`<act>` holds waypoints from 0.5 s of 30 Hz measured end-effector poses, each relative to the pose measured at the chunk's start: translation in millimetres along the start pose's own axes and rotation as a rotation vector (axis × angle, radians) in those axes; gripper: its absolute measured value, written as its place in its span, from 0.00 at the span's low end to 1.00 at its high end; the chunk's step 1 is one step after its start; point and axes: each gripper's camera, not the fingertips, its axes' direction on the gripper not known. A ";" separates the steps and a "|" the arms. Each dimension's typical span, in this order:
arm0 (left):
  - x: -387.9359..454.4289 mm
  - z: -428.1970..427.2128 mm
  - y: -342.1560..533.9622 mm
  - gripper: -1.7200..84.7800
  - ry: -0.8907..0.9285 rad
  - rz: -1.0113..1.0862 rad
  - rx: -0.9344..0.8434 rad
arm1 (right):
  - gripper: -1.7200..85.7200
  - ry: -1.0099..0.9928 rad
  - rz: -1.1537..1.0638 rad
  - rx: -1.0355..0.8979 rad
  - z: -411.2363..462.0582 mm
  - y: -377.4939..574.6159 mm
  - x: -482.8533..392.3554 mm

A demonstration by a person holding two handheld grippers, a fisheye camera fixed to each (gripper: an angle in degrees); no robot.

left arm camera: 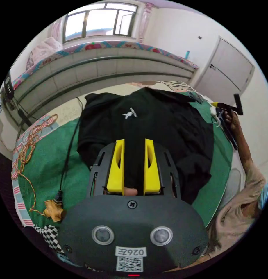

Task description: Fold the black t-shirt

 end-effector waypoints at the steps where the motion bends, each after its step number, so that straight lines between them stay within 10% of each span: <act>1: 16.7 -3.8 26.3 0.16 0.036 0.032 0.011 | 0.11 -0.027 -0.021 -0.030 3.2 19.8 3.0; 11: 154.3 7.8 81.5 0.29 -0.019 0.451 -0.066 | 0.11 -0.099 -0.169 -0.174 64.8 43.5 -14.2; 13: 181.3 55.8 76.2 0.06 -0.207 0.567 -0.292 | 0.10 0.026 -0.204 -0.269 91.5 41.1 -25.6; 15: 191.5 84.1 85.5 0.05 -0.328 0.638 -0.440 | 0.05 0.136 -0.259 -0.414 112.3 49.1 -33.8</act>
